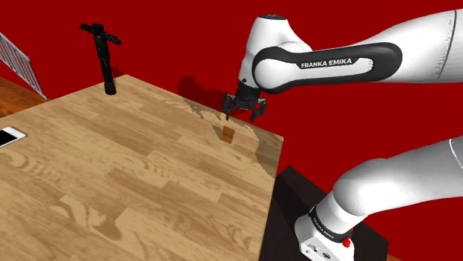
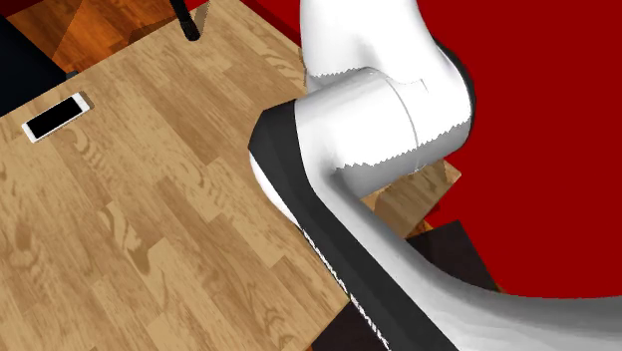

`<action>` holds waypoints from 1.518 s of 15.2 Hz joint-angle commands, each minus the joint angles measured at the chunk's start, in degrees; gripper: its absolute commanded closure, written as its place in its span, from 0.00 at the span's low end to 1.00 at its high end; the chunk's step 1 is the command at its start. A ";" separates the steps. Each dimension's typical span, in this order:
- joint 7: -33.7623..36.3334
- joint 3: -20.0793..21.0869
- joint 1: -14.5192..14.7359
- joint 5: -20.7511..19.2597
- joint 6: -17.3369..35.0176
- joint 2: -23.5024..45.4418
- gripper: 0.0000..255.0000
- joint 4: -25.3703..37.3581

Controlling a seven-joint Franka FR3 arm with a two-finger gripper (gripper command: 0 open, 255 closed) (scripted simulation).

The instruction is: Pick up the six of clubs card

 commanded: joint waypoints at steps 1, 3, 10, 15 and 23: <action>8.53 3.05 -3.11 -2.90 3.07 4.37 0.00 1.49; 17.12 5.85 -6.16 -6.78 5.44 8.97 0.00 3.19; 21.97 7.46 -7.49 -10.07 10.78 13.14 0.00 1.27; 22.36 7.59 -7.66 -10.56 11.90 13.75 1.00 0.65; 22.59 7.71 -7.66 -10.69 12.02 13.94 1.00 0.68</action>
